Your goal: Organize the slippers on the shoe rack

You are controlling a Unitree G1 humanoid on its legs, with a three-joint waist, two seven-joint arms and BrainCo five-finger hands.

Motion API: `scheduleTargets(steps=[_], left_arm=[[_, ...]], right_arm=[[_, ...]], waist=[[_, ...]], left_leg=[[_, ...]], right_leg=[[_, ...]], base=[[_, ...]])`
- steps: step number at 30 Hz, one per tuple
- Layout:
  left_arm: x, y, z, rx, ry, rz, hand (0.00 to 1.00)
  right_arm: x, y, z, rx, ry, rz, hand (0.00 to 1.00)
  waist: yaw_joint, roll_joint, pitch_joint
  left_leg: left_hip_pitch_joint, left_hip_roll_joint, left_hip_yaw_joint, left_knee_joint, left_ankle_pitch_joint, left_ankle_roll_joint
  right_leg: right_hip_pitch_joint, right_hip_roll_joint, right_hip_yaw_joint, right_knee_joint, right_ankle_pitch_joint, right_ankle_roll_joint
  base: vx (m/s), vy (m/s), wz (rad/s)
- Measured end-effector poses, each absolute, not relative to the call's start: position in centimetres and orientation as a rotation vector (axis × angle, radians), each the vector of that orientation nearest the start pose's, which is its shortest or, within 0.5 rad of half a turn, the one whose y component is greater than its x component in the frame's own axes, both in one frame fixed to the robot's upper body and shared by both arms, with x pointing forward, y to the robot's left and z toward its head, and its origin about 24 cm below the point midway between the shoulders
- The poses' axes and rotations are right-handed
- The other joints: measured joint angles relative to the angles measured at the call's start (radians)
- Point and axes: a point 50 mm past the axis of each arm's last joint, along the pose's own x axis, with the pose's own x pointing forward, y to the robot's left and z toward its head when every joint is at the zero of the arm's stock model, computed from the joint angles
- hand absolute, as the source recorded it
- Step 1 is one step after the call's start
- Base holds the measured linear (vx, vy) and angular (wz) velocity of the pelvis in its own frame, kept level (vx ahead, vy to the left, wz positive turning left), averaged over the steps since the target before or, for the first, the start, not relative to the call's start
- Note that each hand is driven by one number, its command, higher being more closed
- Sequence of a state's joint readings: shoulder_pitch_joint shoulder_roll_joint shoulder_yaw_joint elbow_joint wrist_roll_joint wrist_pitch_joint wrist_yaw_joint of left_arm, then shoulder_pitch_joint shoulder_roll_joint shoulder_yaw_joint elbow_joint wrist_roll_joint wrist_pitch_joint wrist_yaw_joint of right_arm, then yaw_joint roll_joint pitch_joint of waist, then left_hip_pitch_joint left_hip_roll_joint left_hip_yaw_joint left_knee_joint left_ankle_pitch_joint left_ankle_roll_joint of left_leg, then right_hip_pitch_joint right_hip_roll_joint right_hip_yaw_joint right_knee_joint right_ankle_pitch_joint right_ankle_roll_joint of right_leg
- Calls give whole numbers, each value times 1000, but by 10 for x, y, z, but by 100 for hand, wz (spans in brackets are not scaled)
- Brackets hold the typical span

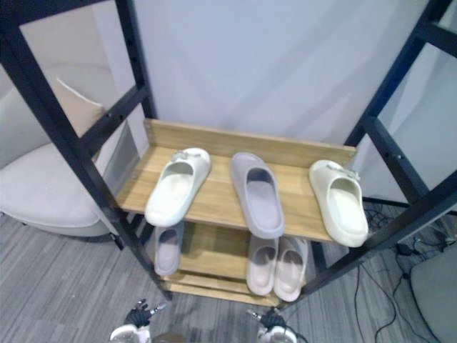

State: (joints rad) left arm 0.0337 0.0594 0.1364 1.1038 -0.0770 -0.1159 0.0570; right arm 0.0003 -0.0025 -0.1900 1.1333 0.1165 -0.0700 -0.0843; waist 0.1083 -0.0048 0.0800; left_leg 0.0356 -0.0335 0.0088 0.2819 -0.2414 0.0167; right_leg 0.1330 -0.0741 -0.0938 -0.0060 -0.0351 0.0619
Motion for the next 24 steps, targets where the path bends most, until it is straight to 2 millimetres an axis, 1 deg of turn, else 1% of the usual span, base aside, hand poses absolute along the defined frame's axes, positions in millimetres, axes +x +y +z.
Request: scheduleTargets(steps=[5,8,10,11,12,13,14,15,16,17,18,19,20,21,22,23,24], left_arm=[[109,194,-158,-32,1019,251,0],[109,194,-158,-24,1019,246,0],[109,194,-158,-22,1019,245,0],[108,195,-158,-13,1021,242,0],[108,196,-158,2,1020,230,0],[108,196,-158,5,1020,229,0],[107,198,-158,14,1023,226,0],[105,198,-158,16,1025,228,0],[105,199,-158,18,1025,229,0],[105,199,-158,27,1025,223,0],[104,200,-158,37,1027,216,0],[104,200,-158,41,1027,213,0],[105,201,-158,52,1025,205,0],[105,201,-158,53,1024,204,0],[105,201,-158,54,1024,204,0],[104,201,-158,57,1024,202,0],[105,202,-158,69,1024,193,0]], right_arm=[[110,-186,-161,116,1060,-327,0],[107,-191,-161,80,1060,-323,0],[110,-192,-159,74,1046,-321,0],[116,-192,-155,60,1008,-314,0],[127,-194,-147,44,936,-303,0],[130,-194,-145,41,913,-303,0],[144,-196,-130,28,804,-298,0],[156,-198,-114,10,703,-287,0],[158,-199,-109,4,670,-286,0],[164,-203,-93,-26,579,-281,0],[166,-205,-83,-43,520,-280,0],[167,-205,-81,-50,510,-278,0],[167,-205,-74,-64,479,-276,0],[166,-204,-62,-63,424,-275,0],[166,-203,-58,-64,405,-273,0],[166,-201,-37,-89,313,-262,0],[167,-199,-24,-93,252,-256,0]], waist=[[-8,-2,1],[-13,-2,2],[-15,-2,3],[-24,-2,3],[-29,-2,3],[-31,-2,3],[-46,-4,4],[-53,-5,5],[-55,-6,5],[-58,-7,6],[-58,-10,5],[-60,-12,5],[-68,-19,10],[-71,-19,13],[-72,-19,14],[-78,-18,19],[-83,-18,21]], left_leg=[[39,-7,15,-74,39,0],[43,-3,28,-103,55,0],[42,-2,39,-108,56,-1],[40,-1,51,-110,56,-2],[40,1,66,-114,54,-5],[41,1,69,-116,53,-7],[43,1,83,-123,51,-10],[46,1,96,-124,48,-13],[46,2,99,-124,47,-15],[49,3,110,-124,47,-14],[54,4,118,-124,49,-11],[55,4,118,-123,49,-11],[59,4,117,-123,49,-11],[60,4,117,-123,48,-10],[60,4,118,-123,47,-10],[61,5,121,-124,45,-9],[65,5,124,-126,45,-9]], right_leg=[[-4,-3,24,-4,10,-3],[-12,-3,46,-21,27,-2],[-20,-2,59,-26,30,-2],[-28,-1,73,-34,38,-2],[-34,1,87,-40,46,-1],[-35,1,92,-42,48,-1],[-36,1,109,-52,56,1],[-40,2,121,-53,60,2],[-42,3,126,-53,60,3],[-45,4,134,-52,64,4],[-44,6,142,-52,66,5],[-44,6,144,-52,66,5],[-43,8,156,-51,66,5],[-45,9,162,-51,66,5],[-46,9,163,-50,66,5],[-47,9,169,-50,67,5],[-47,10,173,-49,67,6]], base=[[-49,-9,-12],[-56,-10,-17],[-51,15,-25],[-45,25,-33],[-34,20,-35],[-34,31,-36],[-19,32,-34],[-18,37,-33],[8,27,-31],[17,19,-28],[21,15,-26],[33,5,-22],[26,-1,-17],[20,-2,-16],[6,-2,-13],[1,1,-11],[-4,-1,-20]])
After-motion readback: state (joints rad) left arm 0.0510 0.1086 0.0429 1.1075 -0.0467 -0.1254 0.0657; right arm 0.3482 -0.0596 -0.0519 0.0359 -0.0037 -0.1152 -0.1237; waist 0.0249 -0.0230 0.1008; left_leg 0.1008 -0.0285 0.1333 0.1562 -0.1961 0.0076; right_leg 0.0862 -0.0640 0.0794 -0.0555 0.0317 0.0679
